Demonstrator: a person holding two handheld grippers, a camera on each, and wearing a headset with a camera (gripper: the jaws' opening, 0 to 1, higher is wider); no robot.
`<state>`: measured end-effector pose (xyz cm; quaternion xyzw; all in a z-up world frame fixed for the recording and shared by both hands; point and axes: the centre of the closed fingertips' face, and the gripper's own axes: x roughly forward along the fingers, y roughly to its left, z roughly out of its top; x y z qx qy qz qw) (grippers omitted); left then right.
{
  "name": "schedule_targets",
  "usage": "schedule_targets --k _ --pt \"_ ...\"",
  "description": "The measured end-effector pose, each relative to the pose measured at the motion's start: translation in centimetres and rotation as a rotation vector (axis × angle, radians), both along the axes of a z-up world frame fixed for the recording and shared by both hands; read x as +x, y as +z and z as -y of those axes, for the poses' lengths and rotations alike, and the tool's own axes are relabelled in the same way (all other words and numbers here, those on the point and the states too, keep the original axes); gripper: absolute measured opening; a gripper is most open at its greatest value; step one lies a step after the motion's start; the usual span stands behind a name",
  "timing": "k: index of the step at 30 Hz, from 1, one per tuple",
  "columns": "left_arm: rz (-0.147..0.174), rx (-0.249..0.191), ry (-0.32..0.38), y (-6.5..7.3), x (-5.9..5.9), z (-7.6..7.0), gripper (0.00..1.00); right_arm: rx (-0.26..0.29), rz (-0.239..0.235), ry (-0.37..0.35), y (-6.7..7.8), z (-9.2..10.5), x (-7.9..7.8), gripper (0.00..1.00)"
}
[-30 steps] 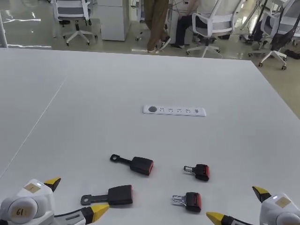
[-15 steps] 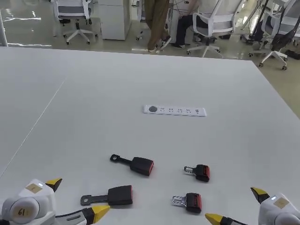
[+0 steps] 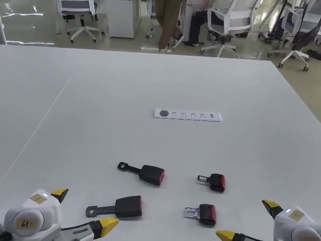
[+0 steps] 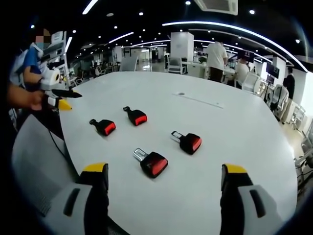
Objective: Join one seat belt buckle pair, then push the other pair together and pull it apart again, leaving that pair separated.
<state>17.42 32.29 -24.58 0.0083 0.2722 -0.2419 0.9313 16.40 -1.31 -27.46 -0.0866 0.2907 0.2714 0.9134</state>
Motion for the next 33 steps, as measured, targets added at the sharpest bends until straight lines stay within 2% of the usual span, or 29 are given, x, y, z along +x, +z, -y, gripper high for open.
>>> schedule_targets --k 7,12,16,17,20,22,28,31,33 --pt "-0.006 0.024 -0.027 -0.7 0.4 0.1 0.99 0.013 -0.046 0.059 -0.9 -1.0 0.2 0.97" --pt "-0.015 0.038 -0.048 -1.6 0.9 0.1 0.99 0.007 -0.051 0.092 -1.5 -1.7 0.6 0.95" --pt "-0.020 0.045 -0.062 -1.9 1.1 0.5 0.98 0.003 -0.070 0.117 -2.1 -2.3 1.0 0.95" --pt "-0.024 0.064 -0.072 -2.1 1.1 0.5 0.98 0.003 -0.075 0.128 -2.2 -2.4 1.0 0.95" --pt "-0.029 0.065 -0.086 -2.5 1.4 0.7 0.96 -0.013 -0.076 0.164 -2.5 -2.9 1.2 0.93" --pt "-0.032 0.076 -0.097 -2.7 1.6 0.8 0.96 -0.008 -0.101 0.178 -3.0 -3.2 1.4 0.93" --pt "-0.047 0.090 -0.132 -3.5 1.9 1.5 0.94 -0.005 -0.127 0.220 -3.8 -4.0 1.9 0.92" --pt "-0.058 0.076 -0.136 -3.7 2.1 1.7 0.88 -0.020 -0.147 0.286 -4.4 -4.7 1.9 0.91" --pt "-0.062 0.093 -0.152 -4.1 2.3 1.8 0.86 -0.032 -0.162 0.316 -4.8 -4.9 2.0 0.91"
